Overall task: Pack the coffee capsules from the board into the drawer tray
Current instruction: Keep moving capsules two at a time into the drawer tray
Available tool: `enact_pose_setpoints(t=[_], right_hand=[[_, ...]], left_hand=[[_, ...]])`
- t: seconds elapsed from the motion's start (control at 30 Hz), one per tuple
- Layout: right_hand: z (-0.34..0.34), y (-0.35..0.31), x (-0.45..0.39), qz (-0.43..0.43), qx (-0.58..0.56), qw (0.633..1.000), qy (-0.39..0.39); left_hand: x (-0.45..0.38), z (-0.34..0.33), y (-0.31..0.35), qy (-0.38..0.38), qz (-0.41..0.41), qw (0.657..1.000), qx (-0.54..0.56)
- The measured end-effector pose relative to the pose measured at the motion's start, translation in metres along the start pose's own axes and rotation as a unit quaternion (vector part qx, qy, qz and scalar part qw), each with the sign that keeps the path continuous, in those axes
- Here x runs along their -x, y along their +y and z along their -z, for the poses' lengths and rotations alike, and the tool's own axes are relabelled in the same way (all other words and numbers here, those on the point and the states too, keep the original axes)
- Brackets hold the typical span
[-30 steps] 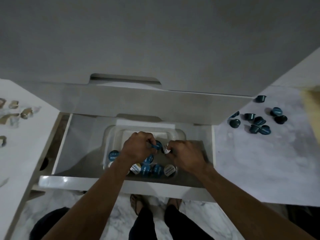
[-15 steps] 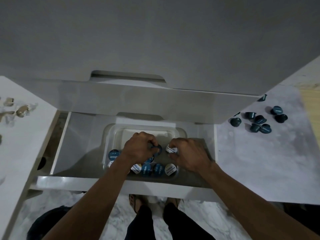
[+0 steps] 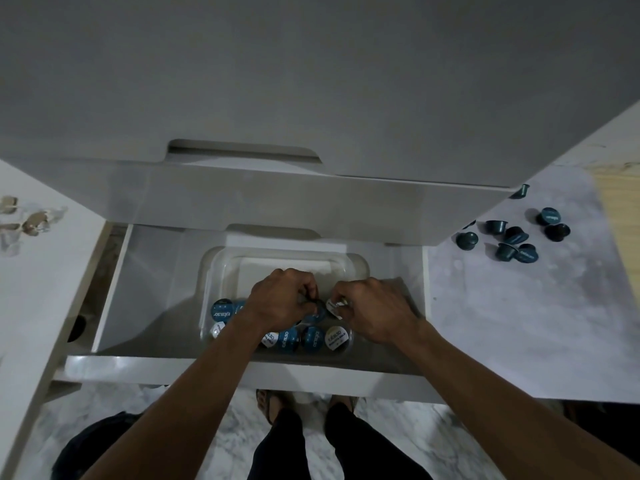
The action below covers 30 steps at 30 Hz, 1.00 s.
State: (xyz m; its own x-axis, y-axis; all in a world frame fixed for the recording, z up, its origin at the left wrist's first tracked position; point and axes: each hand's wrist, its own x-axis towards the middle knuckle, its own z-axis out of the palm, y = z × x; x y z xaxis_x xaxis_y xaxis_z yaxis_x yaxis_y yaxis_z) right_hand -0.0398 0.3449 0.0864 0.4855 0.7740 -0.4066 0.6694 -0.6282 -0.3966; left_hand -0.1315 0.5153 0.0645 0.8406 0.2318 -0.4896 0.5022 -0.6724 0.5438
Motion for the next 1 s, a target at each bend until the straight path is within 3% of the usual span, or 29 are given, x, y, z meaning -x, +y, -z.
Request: enact_pose_setpoints(t=[0.3, 0.53, 0.7, 1.0], right_hand=[[-0.001, 0.001, 0.002, 0.010, 0.004, 1.000, -0.018], [0.004, 0.003, 0.007, 0.021, -0.054, 0.998, 0.026], [0.012, -0.005, 0.017, 0.019, -0.139, 0.984, 0.112], [0.037, -0.034, 0.083, -0.016, -0.305, 0.921, 0.243]], left_hand=[[0.005, 0.002, 0.005, 0.004, -0.015, 0.999, -0.038], [0.020, 0.010, 0.011, 0.082, -0.012, 0.996, -0.008], [0.047, 0.021, 0.016, 0.159, -0.013, 0.987, 0.014], [0.106, 0.041, 0.047, 0.240, -0.060, 0.968, 0.049]])
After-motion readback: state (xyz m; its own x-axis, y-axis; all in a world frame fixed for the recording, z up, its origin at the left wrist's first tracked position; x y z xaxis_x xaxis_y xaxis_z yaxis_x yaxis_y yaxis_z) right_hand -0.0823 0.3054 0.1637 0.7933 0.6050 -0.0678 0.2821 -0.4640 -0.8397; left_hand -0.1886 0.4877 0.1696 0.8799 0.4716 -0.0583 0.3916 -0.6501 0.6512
